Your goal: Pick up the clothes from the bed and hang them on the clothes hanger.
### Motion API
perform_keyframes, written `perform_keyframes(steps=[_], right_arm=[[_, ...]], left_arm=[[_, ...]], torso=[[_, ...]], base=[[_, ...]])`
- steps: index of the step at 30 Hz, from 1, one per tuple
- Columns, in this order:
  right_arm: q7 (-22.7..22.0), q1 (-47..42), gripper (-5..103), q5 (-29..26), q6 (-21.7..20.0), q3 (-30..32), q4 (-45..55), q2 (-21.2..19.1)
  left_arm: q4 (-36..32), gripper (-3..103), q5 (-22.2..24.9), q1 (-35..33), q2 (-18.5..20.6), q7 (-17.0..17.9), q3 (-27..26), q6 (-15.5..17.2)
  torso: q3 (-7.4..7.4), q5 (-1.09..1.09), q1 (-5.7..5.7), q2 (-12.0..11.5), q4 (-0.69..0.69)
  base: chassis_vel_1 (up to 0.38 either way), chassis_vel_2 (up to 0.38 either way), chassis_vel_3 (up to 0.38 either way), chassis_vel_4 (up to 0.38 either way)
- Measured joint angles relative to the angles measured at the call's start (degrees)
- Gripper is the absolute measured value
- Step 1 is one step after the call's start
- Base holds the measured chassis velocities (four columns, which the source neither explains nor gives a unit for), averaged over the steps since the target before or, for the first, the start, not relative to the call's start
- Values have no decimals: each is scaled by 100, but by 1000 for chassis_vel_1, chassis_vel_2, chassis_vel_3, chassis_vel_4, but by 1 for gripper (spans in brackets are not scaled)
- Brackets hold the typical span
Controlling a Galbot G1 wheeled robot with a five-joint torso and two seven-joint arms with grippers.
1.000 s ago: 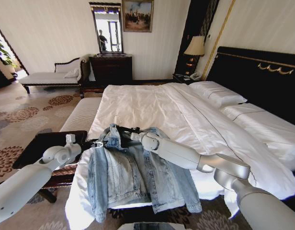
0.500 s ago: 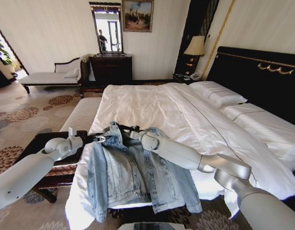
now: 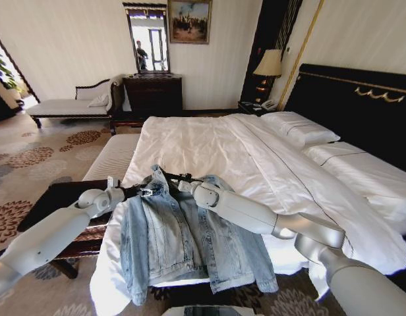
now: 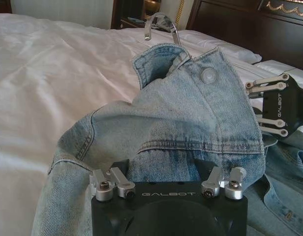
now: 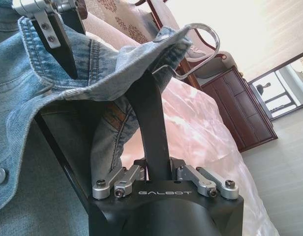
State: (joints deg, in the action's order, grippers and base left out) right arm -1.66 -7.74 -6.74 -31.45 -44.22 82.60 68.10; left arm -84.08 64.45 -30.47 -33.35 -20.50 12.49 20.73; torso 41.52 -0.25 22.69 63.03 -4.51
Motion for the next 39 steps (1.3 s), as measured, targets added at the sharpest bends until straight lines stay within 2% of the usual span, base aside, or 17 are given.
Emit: perform_keyframes(steps=[6,10,13,15,17,18,22,23,24,26,27,29,32,33,34,37,39], right_arm=[[-36,-24,23,-10,7,21,11,-2],[-70,-38,24,-23,33,22,-33,92],[-76,-40,24,-24,42,22,-65,144],[-88,-41,25,-24,47,19,-86,180],[-95,-40,25,-25,47,16,-88,185],[-122,-41,25,-36,47,9,-89,194],[-222,-53,25,-112,48,13,-64,195],[-259,-69,30,-148,55,37,-32,187],[-259,-69,30,-148,55,37,-32,187],[-323,-124,41,-265,41,110,49,107],[-323,-124,41,-265,41,110,49,107],[-404,-183,52,-403,1,244,136,12],[-468,-227,57,-533,-38,362,210,-108],[-480,-238,62,-567,-45,381,231,-156],[-503,-282,73,-601,-58,426,283,-272],[-538,-372,79,-605,-86,547,345,-357],[-608,-542,89,-636,-194,780,505,-562]], left_arm=[[-28,64,-23,-28,48,37,9,-41],[-101,49,-132,-280,180,23,-143,-140],[-120,45,-192,-381,234,-17,-207,-185],[-137,39,-238,-456,272,-48,-251,-230],[-142,39,-251,-473,278,-57,-260,-245],[-146,33,-300,-502,288,-83,-269,-302],[-162,33,-370,-525,307,-111,-275,-339],[-163,32,-394,-527,305,-126,-268,-336],[-163,32,-394,-527,305,-126,-268,-336],[-164,26,-421,-520,292,-114,-261,-350],[-164,26,-421,-520,292,-114,-261,-350],[-180,20,-427,-529,287,-113,-259,-360],[-199,20,-442,-576,300,-109,-264,-395],[-206,20,-450,-596,305,-108,-273,-402],[-247,20,-490,-671,324,-104,-327,-434],[-309,20,-528,-760,339,-99,-416,-471],[-444,20,-534,-976,395,-110,-665,-547]], torso=[[0,0,0,0,0],[0,-1,0,0,0],[0,-1,0,0,0],[0,-1,-1,0,1],[0,-1,-1,0,2],[-1,-1,-1,0,1],[-1,1,-1,0,-1],[-1,0,-1,0,1],[-1,0,-1,0,1],[0,0,-1,0,2],[0,0,-1,0,2],[-1,-1,-1,0,0],[-1,0,-1,0,0],[0,-1,-1,0,0],[0,0,-1,0,-1],[0,0,-1,0,-1],[0,0,0,0,1]], base=[[0,0,0,0],[0,0,0,0],[0,0,0,0],[0,0,0,0],[0,0,0,0],[0,0,0,0],[0,0,0,0],[0,0,0,0],[0,0,0,0],[0,0,0,0],[0,0,0,0],[0,0,0,0],[0,0,0,0],[0,0,0,0],[0,0,0,0],[0,0,0,0],[0,0,0,0]])
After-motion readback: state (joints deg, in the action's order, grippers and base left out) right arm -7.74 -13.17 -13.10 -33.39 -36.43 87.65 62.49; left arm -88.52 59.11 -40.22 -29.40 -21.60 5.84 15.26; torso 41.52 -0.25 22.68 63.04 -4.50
